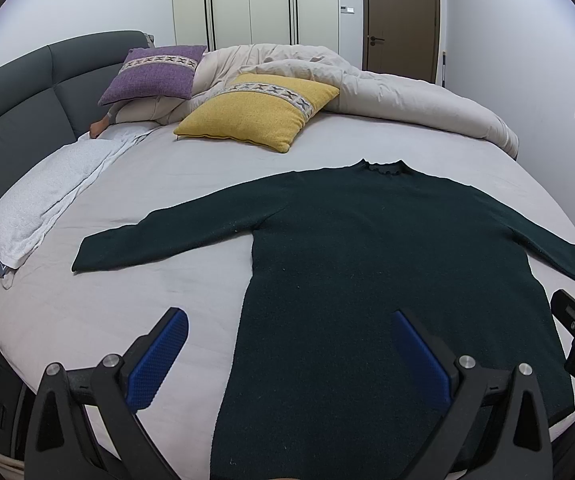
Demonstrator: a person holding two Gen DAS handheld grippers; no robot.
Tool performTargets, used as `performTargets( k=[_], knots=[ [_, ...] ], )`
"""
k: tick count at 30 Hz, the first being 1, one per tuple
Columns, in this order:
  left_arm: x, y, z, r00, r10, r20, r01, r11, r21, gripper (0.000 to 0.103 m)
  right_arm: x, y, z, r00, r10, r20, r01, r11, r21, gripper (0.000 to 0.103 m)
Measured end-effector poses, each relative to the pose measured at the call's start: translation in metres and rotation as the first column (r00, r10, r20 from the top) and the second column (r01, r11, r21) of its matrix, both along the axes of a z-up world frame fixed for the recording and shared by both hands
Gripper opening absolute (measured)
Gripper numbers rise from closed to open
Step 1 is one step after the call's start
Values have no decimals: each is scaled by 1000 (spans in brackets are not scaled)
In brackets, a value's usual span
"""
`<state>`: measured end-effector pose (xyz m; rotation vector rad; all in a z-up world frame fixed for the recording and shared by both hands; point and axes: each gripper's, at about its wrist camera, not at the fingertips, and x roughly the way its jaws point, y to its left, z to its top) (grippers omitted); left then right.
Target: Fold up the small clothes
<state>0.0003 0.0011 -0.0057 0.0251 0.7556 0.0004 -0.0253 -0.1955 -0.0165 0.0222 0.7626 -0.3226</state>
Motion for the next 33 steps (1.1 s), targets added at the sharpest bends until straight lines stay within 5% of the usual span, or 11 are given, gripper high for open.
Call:
performTargets(
  k=[33],
  knots=[
    [4, 4, -2, 1000, -1, -1, 1, 1000, 0, 103, 6, 7, -6, 1000, 15, -19, -15, 1000, -8, 102]
  ],
)
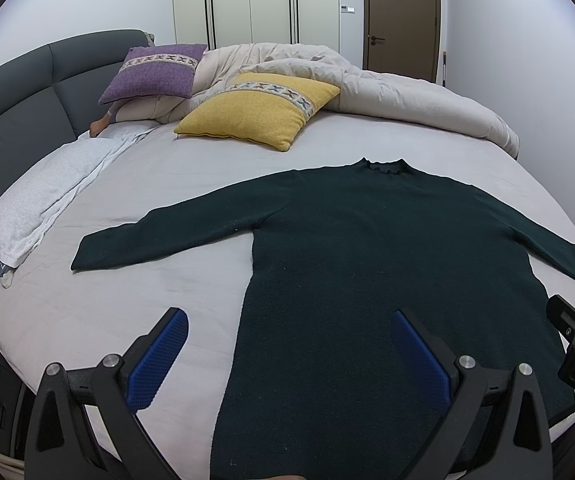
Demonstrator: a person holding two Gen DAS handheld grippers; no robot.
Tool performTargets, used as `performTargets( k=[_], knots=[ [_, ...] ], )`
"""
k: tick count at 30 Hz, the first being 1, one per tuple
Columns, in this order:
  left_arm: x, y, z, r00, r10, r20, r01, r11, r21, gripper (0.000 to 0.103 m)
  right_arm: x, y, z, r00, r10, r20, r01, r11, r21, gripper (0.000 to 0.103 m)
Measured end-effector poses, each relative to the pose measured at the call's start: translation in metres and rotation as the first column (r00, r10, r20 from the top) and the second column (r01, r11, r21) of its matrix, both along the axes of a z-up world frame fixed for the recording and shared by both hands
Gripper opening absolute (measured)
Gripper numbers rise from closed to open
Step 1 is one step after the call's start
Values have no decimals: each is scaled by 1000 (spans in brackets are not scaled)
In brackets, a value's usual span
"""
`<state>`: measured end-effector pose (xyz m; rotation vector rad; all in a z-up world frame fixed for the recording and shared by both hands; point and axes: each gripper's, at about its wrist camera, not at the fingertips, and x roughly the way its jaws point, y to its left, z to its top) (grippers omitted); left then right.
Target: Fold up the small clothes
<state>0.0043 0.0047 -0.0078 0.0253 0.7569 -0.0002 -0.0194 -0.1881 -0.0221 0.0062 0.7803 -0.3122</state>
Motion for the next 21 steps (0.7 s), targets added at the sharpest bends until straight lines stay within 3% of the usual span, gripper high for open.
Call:
performTargets(
  k=[10, 14, 18, 21],
  knots=[
    [-2, 4, -7, 1000, 2, 0, -2, 1000, -1, 103, 1, 1, -2, 1000, 1, -3, -1, 1000, 4, 102],
    [1, 5, -15, 1000, -8, -10, 8, 1000, -19, 103, 4, -17, -6, 1000, 10, -3, -10, 997, 73, 102],
    [10, -2, -23, 999, -36, -41, 34, 998, -45, 103, 11, -94, -15, 998, -58, 11, 54, 972, 230, 102],
    [26, -9, -40, 992, -72, -101, 63, 994, -86, 103, 13, -177, -31, 985, -172, -5, 163, 927, 339, 102]
  ],
)
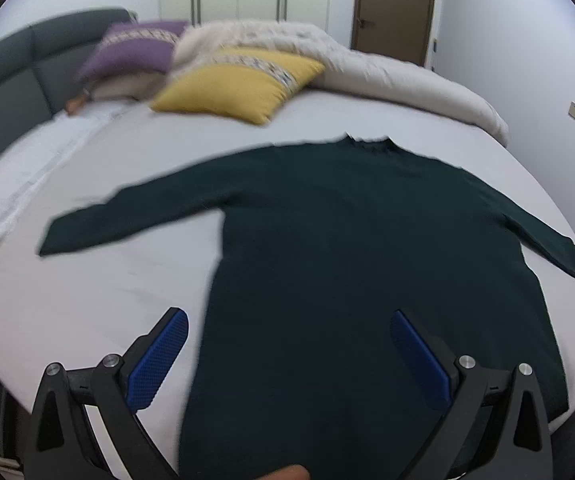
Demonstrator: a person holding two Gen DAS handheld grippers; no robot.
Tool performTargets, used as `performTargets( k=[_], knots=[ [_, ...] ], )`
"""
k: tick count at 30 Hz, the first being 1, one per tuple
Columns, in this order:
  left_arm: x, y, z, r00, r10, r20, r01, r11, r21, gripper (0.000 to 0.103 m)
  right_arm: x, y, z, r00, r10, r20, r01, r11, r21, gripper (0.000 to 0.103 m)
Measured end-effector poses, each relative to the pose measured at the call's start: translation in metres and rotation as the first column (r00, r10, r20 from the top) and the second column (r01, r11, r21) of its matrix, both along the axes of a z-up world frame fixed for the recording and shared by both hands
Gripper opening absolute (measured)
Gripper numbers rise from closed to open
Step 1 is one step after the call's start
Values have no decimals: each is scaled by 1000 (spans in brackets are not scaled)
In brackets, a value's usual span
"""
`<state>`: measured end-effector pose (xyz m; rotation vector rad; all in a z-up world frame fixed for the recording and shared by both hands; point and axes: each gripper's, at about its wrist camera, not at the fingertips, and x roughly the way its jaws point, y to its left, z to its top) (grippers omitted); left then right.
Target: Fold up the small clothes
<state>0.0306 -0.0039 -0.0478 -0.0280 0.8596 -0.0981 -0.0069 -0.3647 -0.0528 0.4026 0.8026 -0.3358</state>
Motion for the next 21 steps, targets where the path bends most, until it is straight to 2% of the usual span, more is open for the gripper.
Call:
performTargets(
  k=[3, 4, 6, 7, 11, 12, 16, 19, 21],
  knots=[
    [14, -8, -14, 998, -22, -54, 19, 998, -55, 103, -12, -97, -24, 986, -164, 20, 158, 974, 164, 102],
    [20, -10, -18, 997, -27, -69, 22, 997, -71, 103, -19, -130, -34, 971, -236, 21, 226, 948, 223, 100],
    [28, -16, -23, 996, -32, -82, 25, 996, -84, 103, -31, -184, -52, 942, -337, -2, 320, 894, 315, 86],
    [34, -21, -26, 996, -48, -76, 40, 994, -97, 103, -36, -208, -62, 927, -374, -18, 356, 866, 351, 84],
    [52, -37, -32, 992, -105, -72, 90, 978, -188, 103, -46, -268, -93, 887, -462, -24, 421, 785, 454, 76],
    [56, -43, -34, 991, -108, -81, 92, 979, -180, 103, -45, -277, -96, 881, -473, -9, 420, 773, 476, 76],
    [74, -64, -43, 978, -155, -137, 137, 982, -131, 103, -27, -304, -100, 866, -498, 52, 412, 768, 490, 74],
    [84, -67, -47, 977, -166, -132, 142, 975, -170, 103, -2, -327, -104, 867, -495, 53, 404, 763, 505, 46],
    [91, -65, -49, 975, -170, -140, 139, 967, -212, 103, 9, -344, -108, 868, -496, 33, 412, 755, 511, 17]
  ],
)
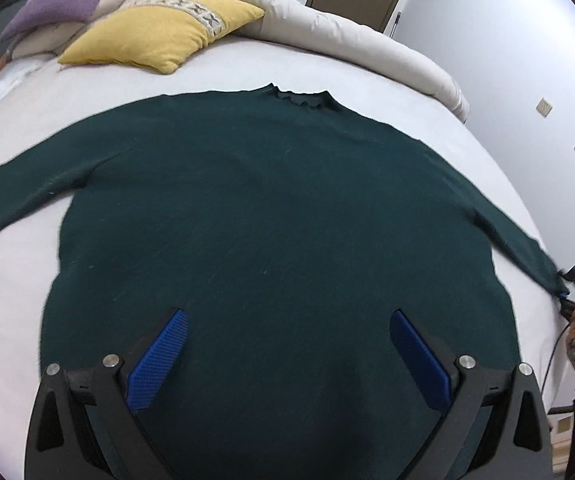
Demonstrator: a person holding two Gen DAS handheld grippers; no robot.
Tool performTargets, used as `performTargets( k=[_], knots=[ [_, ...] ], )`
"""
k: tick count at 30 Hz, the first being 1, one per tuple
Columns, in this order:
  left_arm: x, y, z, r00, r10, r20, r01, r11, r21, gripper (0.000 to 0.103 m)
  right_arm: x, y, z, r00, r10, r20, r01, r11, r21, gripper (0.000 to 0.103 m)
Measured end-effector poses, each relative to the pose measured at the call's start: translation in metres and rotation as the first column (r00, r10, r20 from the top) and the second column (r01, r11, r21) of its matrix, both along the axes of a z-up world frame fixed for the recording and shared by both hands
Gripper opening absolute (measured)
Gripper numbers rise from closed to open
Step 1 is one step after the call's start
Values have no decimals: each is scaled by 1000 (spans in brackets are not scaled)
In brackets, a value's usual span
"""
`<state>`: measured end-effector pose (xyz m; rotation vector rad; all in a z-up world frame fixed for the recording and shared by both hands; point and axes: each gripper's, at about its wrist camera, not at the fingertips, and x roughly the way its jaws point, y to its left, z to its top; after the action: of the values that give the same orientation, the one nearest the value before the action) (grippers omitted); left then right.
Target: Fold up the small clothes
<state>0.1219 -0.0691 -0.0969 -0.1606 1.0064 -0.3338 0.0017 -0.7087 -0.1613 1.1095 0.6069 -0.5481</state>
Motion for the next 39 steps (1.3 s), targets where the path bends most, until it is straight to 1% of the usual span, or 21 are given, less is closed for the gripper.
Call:
performTargets(
  k=[1, 3, 6, 9, 11, 13, 16, 18, 20, 22, 23, 24, 25, 26, 28, 30, 33, 35, 36, 37, 39],
  knots=[
    [2, 4, -1, 1000, 1, -10, -2, 1000, -26, 103, 5, -5, 0, 1000, -9, -15, 9, 1000, 3, 12],
    [10, 11, -4, 1000, 7, -26, -8, 998, -67, 102, 16, -13, 9, 999, -14, -36, 13, 1000, -24, 8],
    [16, 25, -7, 999, 22, -40, -26, 993, -114, 97, 44, 9, 37, 997, 19, -78, -30, 991, -134, 7],
    [20, 40, -7, 998, 43, -42, -49, 988, -147, 94, 88, 45, 69, 990, 121, -73, -134, 970, -205, 6],
    [25, 49, -8, 997, 58, -46, -65, 982, -176, 93, 128, 84, 91, 971, 228, -78, -240, 935, -260, 6],
    [28, 60, -9, 996, 73, -48, -82, 975, -205, 93, 174, 137, 108, 931, 352, -94, -363, 877, -315, 6],
    [32, 74, -9, 995, 88, -47, -97, 967, -236, 93, 231, 221, 117, 853, 513, -96, -512, 788, -341, 6],
    [35, 81, -9, 994, 96, -43, -104, 964, -243, 93, 263, 275, 111, 800, 591, -103, -588, 738, -330, 6],
    [37, 89, -9, 994, 105, -38, -111, 961, -252, 93, 287, 317, 95, 762, 639, -105, -638, 712, -293, 7],
    [39, 92, -9, 993, 110, -34, -115, 961, -252, 93, 303, 345, 69, 737, 666, -116, -672, 704, -230, 12],
    [40, 92, -9, 993, 109, -33, -114, 961, -251, 93, 306, 355, 52, 726, 676, -127, -686, 698, -207, 22],
    [42, 91, -9, 994, 106, -33, -111, 962, -250, 93, 312, 361, 41, 710, 693, -127, -704, 688, -177, 40],
    [44, 89, -9, 995, 98, -32, -103, 963, -249, 93, 304, 373, 31, 702, 700, -131, -711, 685, -159, 50],
    [45, 89, -8, 995, 93, -30, -98, 964, -248, 94, 287, 383, 20, 700, 706, -112, -714, 684, -152, 58],
    [50, 80, -9, 997, 78, -29, -83, 967, -239, 94, 249, 394, 14, 698, 711, -91, -712, 675, -193, 62],
    [57, 67, -11, 998, 57, -37, -65, 969, -238, 94, 211, 386, 24, 705, 706, -66, -698, 674, -243, 68],
    [74, 33, -11, 999, 12, -33, -19, 975, -221, 94, 176, 350, 39, 719, 694, -41, -674, 682, -284, 69],
    [93, 1, -12, 999, -22, -35, 15, 982, -191, 92, 154, 323, 46, 751, 657, -61, -639, 701, -315, 69],
    [103, -13, -14, 998, -38, -44, 29, 983, -181, 85, 143, 309, 49, 771, 634, -67, -617, 716, -326, 69],
    [110, -22, -16, 997, -51, -53, 41, 984, -171, 82, 136, 295, 49, 787, 613, -71, -598, 730, -331, 69],
    [130, -50, -25, 993, -82, -88, 70, 989, -134, 68, 138, 260, 52, 811, 580, -81, -571, 753, -328, 69]
  ],
)
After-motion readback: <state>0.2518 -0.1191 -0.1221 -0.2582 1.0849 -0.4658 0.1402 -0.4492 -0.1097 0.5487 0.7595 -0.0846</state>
